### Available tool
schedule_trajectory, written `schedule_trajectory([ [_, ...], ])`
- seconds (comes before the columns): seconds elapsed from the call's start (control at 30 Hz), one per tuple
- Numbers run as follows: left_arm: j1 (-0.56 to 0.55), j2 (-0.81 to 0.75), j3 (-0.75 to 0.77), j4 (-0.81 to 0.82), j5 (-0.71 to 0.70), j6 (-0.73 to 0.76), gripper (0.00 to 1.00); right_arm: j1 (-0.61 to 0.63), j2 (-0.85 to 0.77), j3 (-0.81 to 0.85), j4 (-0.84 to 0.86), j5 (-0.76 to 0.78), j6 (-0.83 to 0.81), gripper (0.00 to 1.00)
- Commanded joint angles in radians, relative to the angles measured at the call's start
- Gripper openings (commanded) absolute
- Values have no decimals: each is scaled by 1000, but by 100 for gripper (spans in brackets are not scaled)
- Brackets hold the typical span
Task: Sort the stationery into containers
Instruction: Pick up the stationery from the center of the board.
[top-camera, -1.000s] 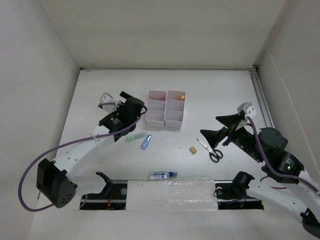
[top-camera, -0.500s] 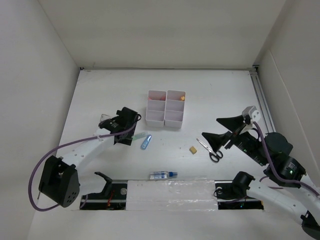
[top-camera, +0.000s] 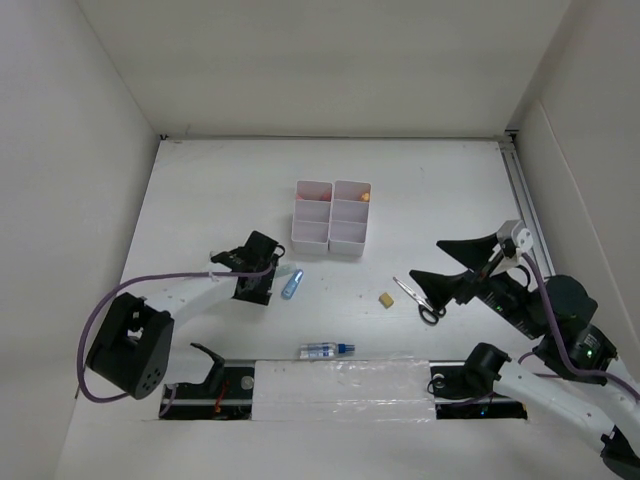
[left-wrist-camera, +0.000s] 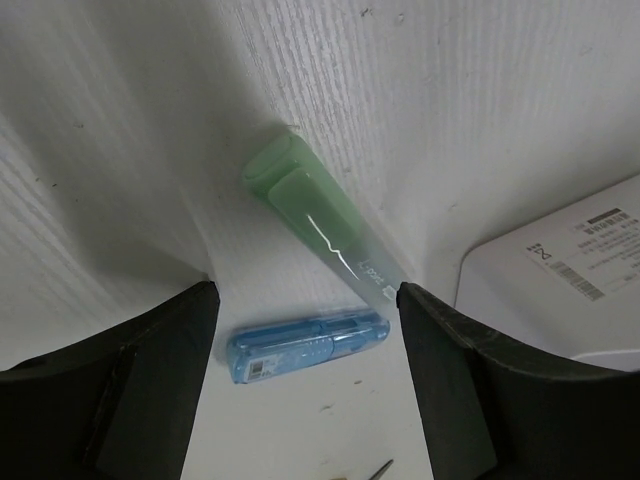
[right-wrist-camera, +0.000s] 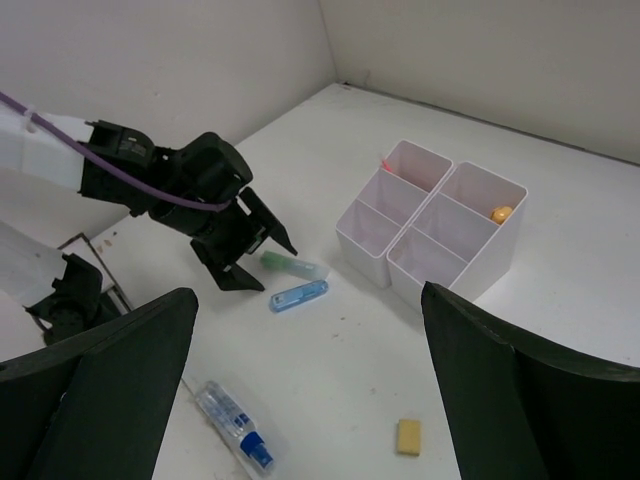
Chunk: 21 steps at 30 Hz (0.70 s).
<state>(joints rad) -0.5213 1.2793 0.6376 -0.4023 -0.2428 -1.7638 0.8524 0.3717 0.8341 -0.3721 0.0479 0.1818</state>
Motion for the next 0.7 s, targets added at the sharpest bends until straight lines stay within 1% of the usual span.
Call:
schedule_trajectory([
  [0.0,3,49,-6,51,19,-49,68,7,-13,-3,59,-16,13,100],
  [0.07,3,93,4,62,19,-49,68,7,-13,-3,59,-16,13,100],
  [0.13,3,113,4,74,28,-62,67,7,-13,-3,59,-16,13,100],
  [0.27,3,141,4,95,40,-80,67,7,-22,-3,70,-25,13,100],
  [0.33,3,169,28,77,40,-80,61,7,-33,-3,59,-25,13,100],
  [0.4,3,184,60,47,40,-80,60,7,-42,-3,59,-25,22,100],
  [0.5,14,196,82,7,40,-80,55,7,-62,-3,59,-16,22,100],
  [0.53,29,209,82,-10,40,-80,49,7,-71,-12,59,-7,22,100],
  [0.67,79,230,71,-10,94,-43,38,7,-71,-12,68,-6,22,100],
])
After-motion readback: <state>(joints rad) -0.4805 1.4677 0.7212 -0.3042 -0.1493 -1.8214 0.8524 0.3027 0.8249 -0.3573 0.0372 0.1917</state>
